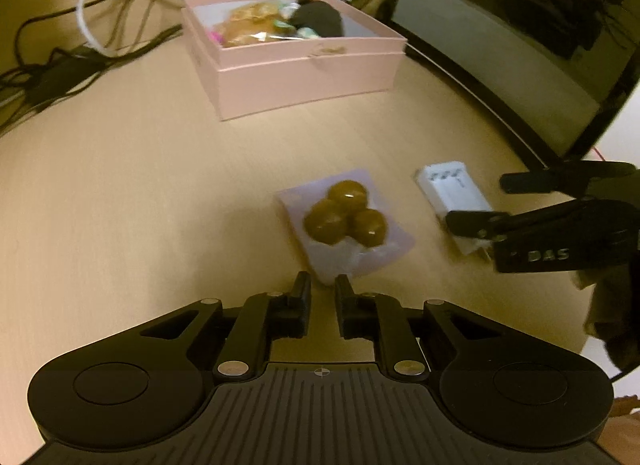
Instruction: Organize objects
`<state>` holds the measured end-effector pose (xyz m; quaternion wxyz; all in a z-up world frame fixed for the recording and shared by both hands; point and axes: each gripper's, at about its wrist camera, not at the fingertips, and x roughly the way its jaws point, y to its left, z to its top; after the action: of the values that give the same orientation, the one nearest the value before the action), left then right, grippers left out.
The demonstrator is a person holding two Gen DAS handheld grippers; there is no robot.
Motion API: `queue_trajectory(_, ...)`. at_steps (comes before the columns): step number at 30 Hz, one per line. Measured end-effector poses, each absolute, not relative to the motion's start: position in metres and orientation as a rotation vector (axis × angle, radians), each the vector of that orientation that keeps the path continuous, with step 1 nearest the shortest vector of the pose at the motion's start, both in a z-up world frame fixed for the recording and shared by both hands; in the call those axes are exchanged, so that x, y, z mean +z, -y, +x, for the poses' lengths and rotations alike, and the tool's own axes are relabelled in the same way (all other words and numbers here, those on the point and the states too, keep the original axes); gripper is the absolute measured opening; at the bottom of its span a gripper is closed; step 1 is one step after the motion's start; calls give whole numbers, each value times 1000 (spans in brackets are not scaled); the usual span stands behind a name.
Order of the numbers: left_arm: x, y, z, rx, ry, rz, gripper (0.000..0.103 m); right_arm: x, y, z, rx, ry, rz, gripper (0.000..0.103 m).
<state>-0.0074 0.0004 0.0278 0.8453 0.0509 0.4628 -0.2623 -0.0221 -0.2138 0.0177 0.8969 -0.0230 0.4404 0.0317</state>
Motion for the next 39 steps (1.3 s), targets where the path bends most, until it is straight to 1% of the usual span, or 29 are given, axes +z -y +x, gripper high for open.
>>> queue_trajectory(2, 27, 5, -10, -568, -969, 128, 16, 13, 216, -23, 58, -925, -35, 84)
queue_trajectory(5, 27, 8, -11, -589, -974, 126, 16, 10, 220, -24, 55, -927, -13, 90)
queue_trajectory(12, 28, 21, -14, -664, -999, 161, 16, 7, 221, -28, 66, -912, -13, 95)
queue_trajectory(19, 27, 37, -24, -749, -970, 244, 16, 3, 221, -31, 81, -891, -23, 101)
queue_trajectory(23, 27, 42, -23, -743, -980, 254, 16, 5, 224, -31, 79, -881, -26, 101)
queue_trajectory(27, 29, 55, -31, -801, -987, 321, 16, 16, 226, -31, 75, -825, -47, 101)
queue_trajectory(30, 28, 61, -32, -850, -1026, 286, 18, 26, 227, -23, 83, -797, -50, 101)
queue_trajectory(34, 27, 61, -26, -809, -1063, 206, 16, 31, 225, -11, 88, -781, -66, 101)
queue_trajectory(39, 28, 67, -36, -838, -1046, 272, 16, 29, 220, -10, 109, -788, -74, 101)
